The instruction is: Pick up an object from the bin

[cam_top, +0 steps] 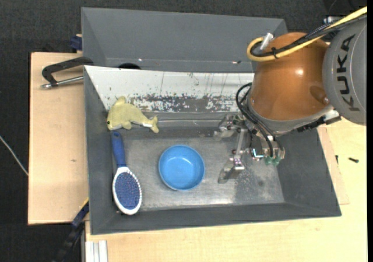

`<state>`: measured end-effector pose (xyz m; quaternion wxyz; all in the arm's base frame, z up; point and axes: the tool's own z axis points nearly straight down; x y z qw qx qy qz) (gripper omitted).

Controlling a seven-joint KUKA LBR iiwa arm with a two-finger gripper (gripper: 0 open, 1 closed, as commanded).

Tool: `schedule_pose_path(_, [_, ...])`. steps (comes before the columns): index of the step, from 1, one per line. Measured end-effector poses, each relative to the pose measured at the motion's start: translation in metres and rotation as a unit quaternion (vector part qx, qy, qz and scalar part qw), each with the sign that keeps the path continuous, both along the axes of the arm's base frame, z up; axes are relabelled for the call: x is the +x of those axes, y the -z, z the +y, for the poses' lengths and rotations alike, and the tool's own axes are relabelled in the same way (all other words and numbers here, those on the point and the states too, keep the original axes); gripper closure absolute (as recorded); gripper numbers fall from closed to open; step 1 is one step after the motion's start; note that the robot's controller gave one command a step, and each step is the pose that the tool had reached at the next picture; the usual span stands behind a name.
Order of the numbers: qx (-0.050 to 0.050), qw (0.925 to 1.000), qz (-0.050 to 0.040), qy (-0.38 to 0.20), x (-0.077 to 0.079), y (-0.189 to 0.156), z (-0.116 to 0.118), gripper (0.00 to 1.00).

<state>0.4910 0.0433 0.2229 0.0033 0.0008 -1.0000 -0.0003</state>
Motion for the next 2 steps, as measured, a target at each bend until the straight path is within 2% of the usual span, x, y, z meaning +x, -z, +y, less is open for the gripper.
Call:
schedule_pose_path(1, [0.001,0.9987,-0.0001,-0.050,0.0179,0.1231,0.0678,0.00])
schedule_pose_path(2, [0.001,0.9989,-0.0035,-0.047,0.0196,0.1189,0.0657,1.00])
